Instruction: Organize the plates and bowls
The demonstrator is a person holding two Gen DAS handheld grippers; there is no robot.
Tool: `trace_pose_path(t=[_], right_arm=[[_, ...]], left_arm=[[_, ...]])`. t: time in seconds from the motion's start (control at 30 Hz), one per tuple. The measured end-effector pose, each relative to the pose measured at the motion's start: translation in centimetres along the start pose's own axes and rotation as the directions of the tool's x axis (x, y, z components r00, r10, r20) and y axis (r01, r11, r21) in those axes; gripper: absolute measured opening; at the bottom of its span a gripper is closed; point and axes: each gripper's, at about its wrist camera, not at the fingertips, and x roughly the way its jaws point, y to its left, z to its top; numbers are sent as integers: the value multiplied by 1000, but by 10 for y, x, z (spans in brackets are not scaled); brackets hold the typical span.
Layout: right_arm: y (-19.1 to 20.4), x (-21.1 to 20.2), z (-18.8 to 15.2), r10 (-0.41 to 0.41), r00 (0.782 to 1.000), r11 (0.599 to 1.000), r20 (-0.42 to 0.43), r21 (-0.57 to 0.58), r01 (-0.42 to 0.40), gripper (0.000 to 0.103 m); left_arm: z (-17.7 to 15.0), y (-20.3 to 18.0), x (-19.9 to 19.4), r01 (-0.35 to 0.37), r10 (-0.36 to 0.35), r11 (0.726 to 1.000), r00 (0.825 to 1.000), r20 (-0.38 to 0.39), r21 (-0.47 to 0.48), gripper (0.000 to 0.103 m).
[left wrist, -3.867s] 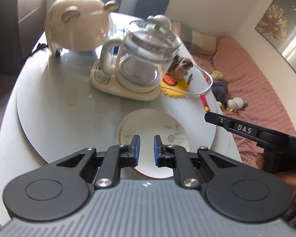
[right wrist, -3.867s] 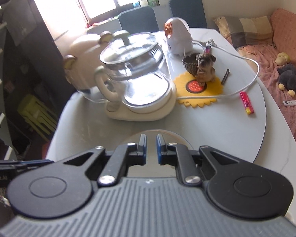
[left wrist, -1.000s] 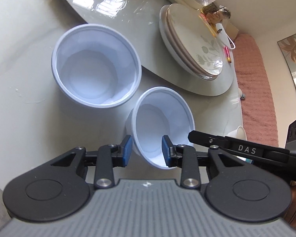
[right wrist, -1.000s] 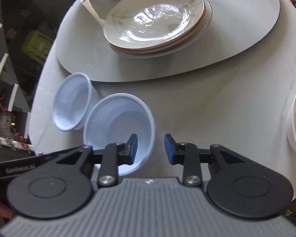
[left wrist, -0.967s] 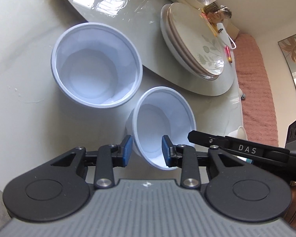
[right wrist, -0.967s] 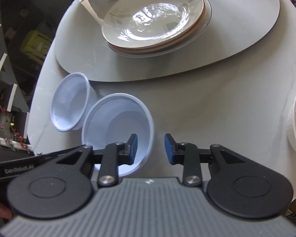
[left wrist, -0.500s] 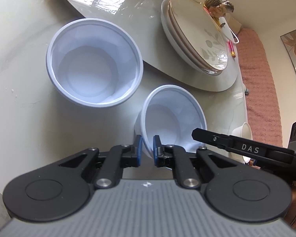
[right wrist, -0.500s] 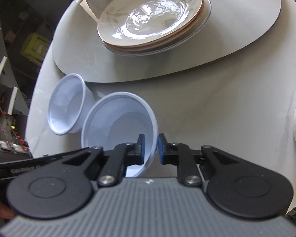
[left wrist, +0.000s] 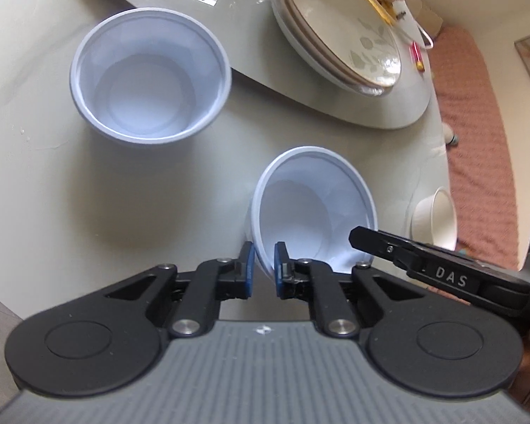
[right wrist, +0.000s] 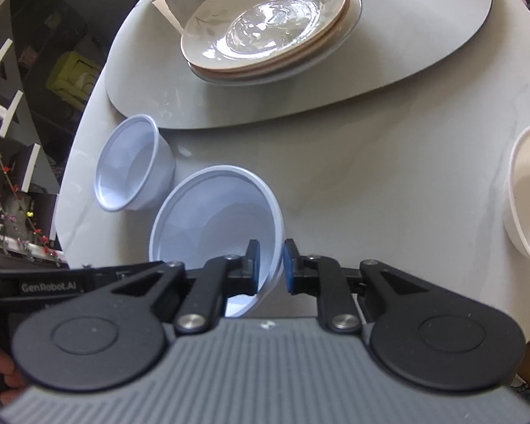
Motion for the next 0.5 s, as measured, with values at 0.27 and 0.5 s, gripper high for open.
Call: trace_pose_path(t=[0.27, 0.5], right_arm=[[-9, 0, -14, 22, 1000, 1000, 6, 14, -23, 17], [-20, 1, -22, 19, 1000, 999, 12, 40, -20, 17]], left_arm=[[-6, -15, 8, -44, 45, 999, 998, -41, 25, 14], [-8, -27, 19, -77, 80, 995, 995, -59, 66, 14]])
